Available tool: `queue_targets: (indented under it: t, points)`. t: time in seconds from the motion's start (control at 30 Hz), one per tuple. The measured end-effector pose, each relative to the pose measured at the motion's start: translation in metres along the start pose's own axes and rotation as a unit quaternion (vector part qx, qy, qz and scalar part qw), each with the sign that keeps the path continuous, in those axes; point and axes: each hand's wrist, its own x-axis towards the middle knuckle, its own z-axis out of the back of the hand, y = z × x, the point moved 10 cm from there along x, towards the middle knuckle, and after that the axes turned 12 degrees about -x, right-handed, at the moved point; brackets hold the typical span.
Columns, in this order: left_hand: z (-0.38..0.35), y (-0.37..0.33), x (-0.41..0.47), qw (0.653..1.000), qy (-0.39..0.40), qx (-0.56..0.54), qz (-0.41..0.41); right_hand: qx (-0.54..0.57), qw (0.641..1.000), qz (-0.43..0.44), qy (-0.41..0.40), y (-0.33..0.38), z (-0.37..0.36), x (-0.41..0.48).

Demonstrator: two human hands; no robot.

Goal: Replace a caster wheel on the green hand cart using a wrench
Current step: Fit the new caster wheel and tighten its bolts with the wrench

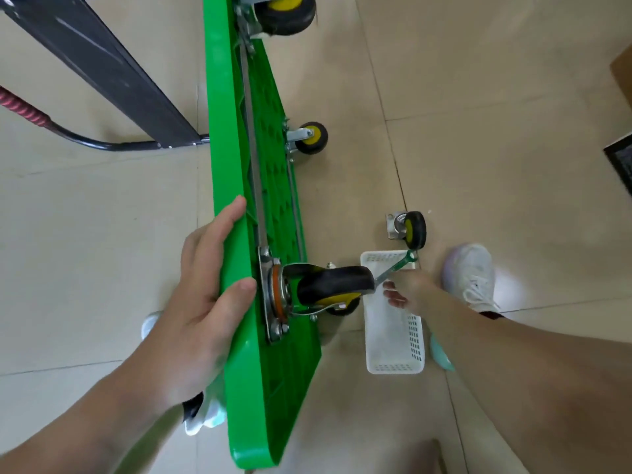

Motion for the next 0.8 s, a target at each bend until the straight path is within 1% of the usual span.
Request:
queue_targets:
  t: [0.13, 0.23, 0.33, 0.4, 0.5, 0.57, 0.63, 0.73, 0.8]
  points:
    - [0.001, 0.017, -0.004, 0.996, 0.002, -0.086, 0.022, 0.056, 0.997, -0.044, 0.011, -0.010, -0.015, 0.032]
    - [0.004, 0.030, -0.006, 0.991, -0.019, -0.117, 0.062, 0.082, 0.996, -0.035, -0.005, -0.008, -0.017, 0.050]
    - [0.001, 0.023, -0.003, 0.994, 0.012, -0.099, 0.034, 0.100, 0.994, -0.016, -0.039, -0.005, -0.014, 0.061]
    - [0.001, 0.019, 0.000, 0.995, 0.016, -0.088, 0.031, 0.102, 0.994, -0.006, -0.046, -0.003, -0.012, 0.060]
    - [0.001, 0.011, 0.000, 0.999, 0.024, -0.041, 0.023, 0.065, 0.996, 0.015, -0.065, 0.005, -0.003, 0.046]
    - [0.000, 0.004, 0.001, 1.000, 0.025, 0.001, 0.012, 0.060, 0.995, 0.037, -0.075, 0.019, 0.008, 0.026]
    - [-0.002, 0.000, 0.003, 0.999, 0.026, 0.017, 0.021, 0.050, 0.993, 0.067, -0.082, 0.037, 0.023, 0.000]
    - [-0.004, -0.003, 0.005, 0.998, 0.028, 0.028, 0.039, -0.009, 0.984, 0.147, -0.102, 0.075, 0.052, -0.057]
    - [-0.007, -0.004, 0.005, 0.998, 0.029, 0.028, 0.045, -0.021, 0.972, 0.207, -0.104, 0.102, 0.070, -0.105]
